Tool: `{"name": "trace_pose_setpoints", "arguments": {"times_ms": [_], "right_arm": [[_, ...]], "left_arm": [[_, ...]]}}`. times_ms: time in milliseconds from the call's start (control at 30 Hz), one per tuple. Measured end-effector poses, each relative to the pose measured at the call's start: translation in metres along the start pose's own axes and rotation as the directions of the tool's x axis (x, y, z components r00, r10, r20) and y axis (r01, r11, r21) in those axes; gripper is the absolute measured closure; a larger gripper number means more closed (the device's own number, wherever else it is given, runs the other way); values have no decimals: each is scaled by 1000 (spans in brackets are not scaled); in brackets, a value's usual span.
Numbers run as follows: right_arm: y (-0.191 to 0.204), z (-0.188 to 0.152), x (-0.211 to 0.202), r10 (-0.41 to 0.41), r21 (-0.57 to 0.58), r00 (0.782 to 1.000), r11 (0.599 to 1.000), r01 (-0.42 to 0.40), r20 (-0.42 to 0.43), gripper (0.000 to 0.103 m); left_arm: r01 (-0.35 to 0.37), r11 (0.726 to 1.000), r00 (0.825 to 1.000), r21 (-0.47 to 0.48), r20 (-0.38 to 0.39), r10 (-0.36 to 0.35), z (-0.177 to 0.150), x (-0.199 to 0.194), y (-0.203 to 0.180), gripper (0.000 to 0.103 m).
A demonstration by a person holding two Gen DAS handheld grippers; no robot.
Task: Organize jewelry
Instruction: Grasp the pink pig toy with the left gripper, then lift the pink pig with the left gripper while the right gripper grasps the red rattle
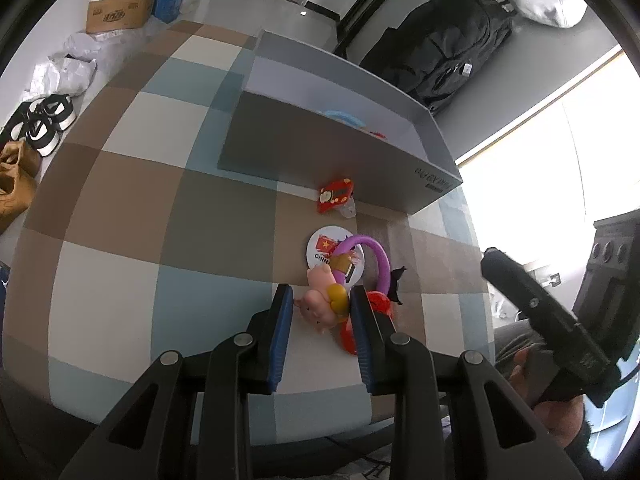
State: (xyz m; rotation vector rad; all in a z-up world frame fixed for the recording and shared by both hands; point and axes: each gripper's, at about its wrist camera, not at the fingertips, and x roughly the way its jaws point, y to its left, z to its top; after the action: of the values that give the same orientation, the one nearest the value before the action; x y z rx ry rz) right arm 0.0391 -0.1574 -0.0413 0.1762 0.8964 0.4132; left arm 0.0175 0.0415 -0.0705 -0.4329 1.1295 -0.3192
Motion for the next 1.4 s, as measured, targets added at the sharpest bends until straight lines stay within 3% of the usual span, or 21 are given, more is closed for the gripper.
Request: {"name": "trace_pose_setpoints", "arguments": {"times_ms": [500, 667, 800, 1133, 1200, 1267, 1300, 1400], "right_arm": [[20, -24, 10, 12, -40, 996, 999, -15, -90, 0], [37, -39, 20, 22, -70, 990, 997, -32, -141, 12], [51, -45, 25, 14, -113, 991, 993, -30, -136, 15], [78, -49, 43, -68, -180, 991, 983, 46, -117, 35], [81, -51, 44, -113, -210, 988, 974, 89, -104, 47], [83, -53, 44, -142, -224, 986, 967, 119, -92, 52], [83, -52, 44, -141, -222, 986, 968, 118, -91, 62], [80, -52, 41, -148, -215, 985, 969, 125, -92, 80]], "left_arm": [[30, 999, 994, -26, 105, -27, 10, -25, 0, 79], [36, 999, 991, -21, 127, -33, 12, -30, -2, 79], [37, 999, 990, -12, 135, -35, 13, -33, -2, 79], [21, 999, 990, -31, 143, -16, 14, -36, 5, 79], [22, 999, 990, -38, 143, -16, 15, -36, 7, 79], [17, 999, 989, -37, 146, -12, 15, -36, 7, 79], [16, 999, 989, -35, 146, -11, 15, -36, 7, 79], [16, 999, 989, -33, 145, -11, 15, -36, 7, 79]]}}
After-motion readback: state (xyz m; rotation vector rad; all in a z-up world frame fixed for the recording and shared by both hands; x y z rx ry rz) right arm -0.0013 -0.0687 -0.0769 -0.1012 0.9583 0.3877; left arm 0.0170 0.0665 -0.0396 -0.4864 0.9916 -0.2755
